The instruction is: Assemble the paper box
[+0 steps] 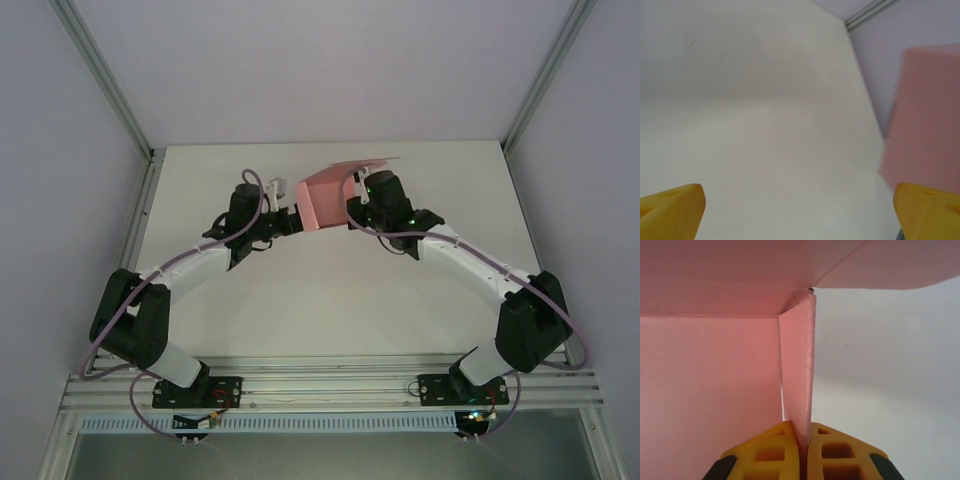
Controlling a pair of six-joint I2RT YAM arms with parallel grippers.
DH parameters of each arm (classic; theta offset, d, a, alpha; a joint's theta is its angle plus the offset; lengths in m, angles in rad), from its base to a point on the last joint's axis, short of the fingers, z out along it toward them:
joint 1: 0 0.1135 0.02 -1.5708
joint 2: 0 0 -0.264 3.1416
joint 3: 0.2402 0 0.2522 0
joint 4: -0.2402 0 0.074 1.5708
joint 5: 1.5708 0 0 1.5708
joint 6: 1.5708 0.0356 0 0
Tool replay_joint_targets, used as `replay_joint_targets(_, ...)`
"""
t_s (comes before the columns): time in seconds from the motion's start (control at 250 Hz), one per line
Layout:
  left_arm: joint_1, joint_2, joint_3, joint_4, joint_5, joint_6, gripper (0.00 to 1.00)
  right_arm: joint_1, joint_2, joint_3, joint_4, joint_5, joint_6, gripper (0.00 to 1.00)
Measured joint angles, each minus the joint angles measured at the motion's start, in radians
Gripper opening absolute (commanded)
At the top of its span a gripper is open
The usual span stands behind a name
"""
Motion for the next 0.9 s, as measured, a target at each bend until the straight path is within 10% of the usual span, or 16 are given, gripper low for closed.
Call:
replay_joint_targets(0.515, -0.014, -0.207, -0.089, -0.505, -0.565, 0.120, 1.00, -0.026, -0.070, -0.198, -0.145, -0.028, 0.069, 0.02)
replay_joint_targets(0.902, -0.013, -0.253, -0.112, -0.490, -0.514, 0.120, 1.00, -0.016, 0.209, -0.159, -0.243, 0.071, 0.095, 0.02)
